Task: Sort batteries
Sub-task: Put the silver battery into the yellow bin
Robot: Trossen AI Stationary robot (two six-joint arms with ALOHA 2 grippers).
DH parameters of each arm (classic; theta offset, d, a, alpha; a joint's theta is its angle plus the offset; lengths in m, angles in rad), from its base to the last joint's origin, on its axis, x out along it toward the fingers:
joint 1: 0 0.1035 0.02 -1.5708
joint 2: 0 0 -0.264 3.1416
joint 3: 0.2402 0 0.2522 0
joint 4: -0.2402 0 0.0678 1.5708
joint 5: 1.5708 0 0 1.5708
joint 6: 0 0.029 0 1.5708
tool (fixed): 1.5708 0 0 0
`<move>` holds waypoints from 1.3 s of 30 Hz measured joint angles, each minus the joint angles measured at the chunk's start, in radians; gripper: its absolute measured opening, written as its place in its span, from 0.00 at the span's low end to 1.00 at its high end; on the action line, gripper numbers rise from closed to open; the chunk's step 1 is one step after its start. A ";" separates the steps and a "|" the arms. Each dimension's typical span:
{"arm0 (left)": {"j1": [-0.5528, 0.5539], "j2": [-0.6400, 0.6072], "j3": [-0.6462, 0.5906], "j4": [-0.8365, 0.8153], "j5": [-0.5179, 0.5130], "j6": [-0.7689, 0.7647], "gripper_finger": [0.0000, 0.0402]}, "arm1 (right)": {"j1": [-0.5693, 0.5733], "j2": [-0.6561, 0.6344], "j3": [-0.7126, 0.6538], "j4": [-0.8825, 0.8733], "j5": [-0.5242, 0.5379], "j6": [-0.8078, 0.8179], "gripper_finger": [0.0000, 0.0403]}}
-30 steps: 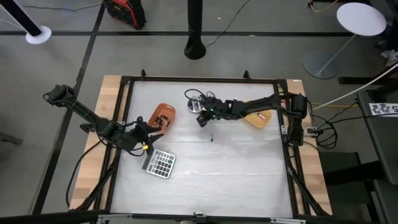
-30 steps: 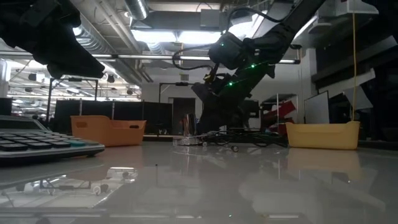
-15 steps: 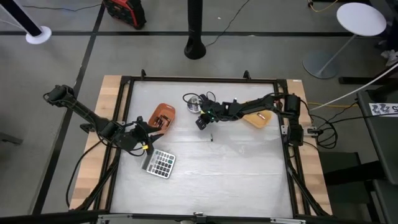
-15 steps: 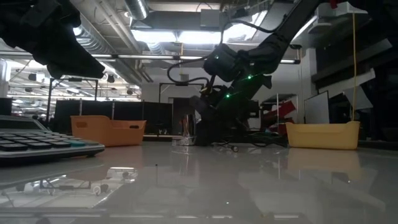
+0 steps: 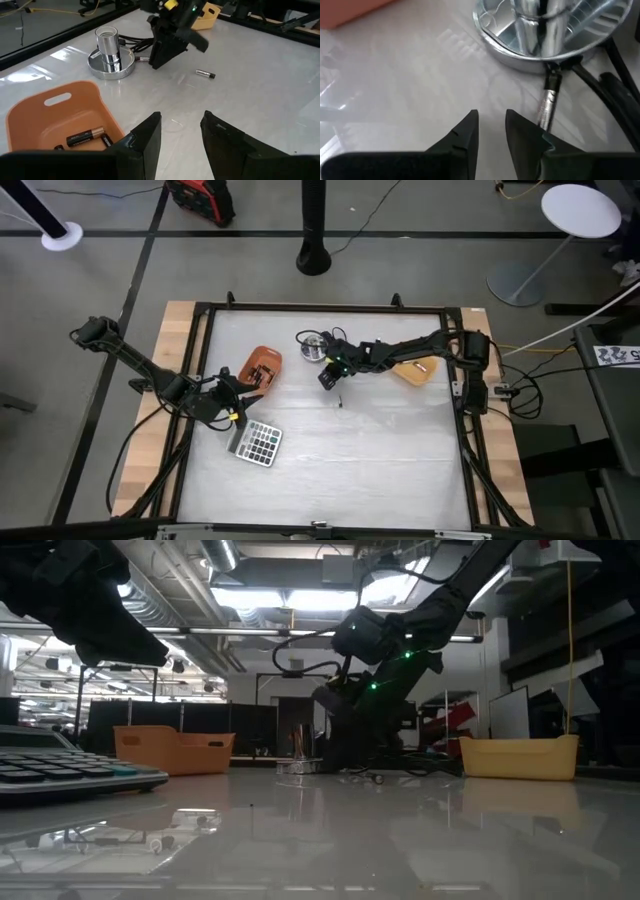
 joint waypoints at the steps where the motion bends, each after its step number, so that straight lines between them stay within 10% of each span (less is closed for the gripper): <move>1: 0.000 0.000 0.000 -0.001 0.000 0.000 0.32 | 0.001 -0.008 0.000 0.000 -0.001 -0.005 0.23; 39: 0.000 0.000 0.000 0.000 0.000 0.026 0.32 | -0.001 0.004 0.004 -0.068 0.186 -0.008 0.23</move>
